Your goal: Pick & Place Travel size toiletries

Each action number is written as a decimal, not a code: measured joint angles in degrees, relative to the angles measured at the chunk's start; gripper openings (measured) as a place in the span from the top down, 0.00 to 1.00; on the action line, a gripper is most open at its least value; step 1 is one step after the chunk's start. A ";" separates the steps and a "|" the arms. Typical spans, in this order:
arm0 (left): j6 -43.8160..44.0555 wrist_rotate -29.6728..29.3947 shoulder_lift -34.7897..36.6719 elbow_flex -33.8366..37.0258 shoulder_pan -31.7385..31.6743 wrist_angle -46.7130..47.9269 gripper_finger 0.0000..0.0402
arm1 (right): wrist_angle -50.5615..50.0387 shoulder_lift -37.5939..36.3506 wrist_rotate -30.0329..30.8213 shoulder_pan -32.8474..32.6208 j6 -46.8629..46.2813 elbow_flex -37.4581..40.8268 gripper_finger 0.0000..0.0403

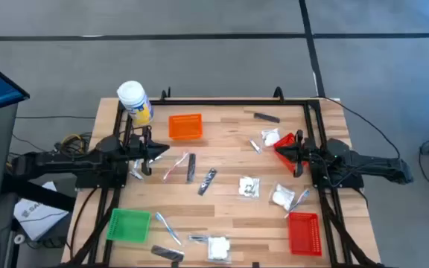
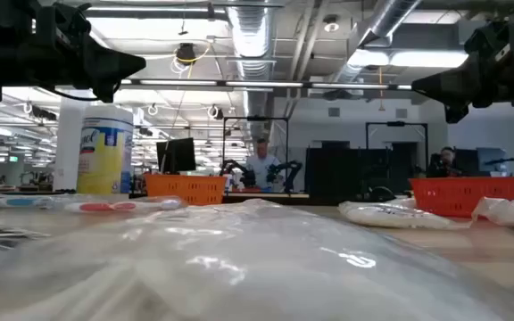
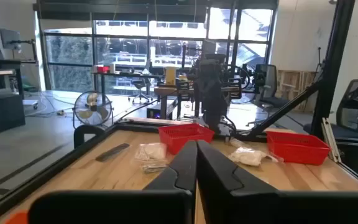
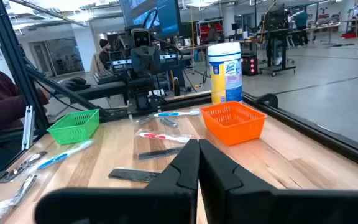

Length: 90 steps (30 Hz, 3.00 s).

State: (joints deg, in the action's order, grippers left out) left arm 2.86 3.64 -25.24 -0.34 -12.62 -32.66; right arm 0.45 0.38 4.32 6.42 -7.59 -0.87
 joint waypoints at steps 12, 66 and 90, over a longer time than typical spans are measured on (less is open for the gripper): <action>0.00 0.00 -0.01 0.00 0.01 -0.01 0.99 | 0.00 0.02 0.00 -0.01 0.00 -0.02 1.00; -0.01 0.00 0.00 0.00 0.00 -0.01 0.99 | -0.02 0.00 0.00 -0.02 0.00 -0.01 1.00; -0.01 0.00 0.00 0.00 0.00 -4.31 0.99 | -0.02 0.02 -0.01 0.00 0.00 -0.01 1.00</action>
State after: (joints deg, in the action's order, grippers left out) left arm 2.85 3.64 -25.23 -0.34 -12.62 -36.97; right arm 0.43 0.40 4.31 6.41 -7.59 -0.87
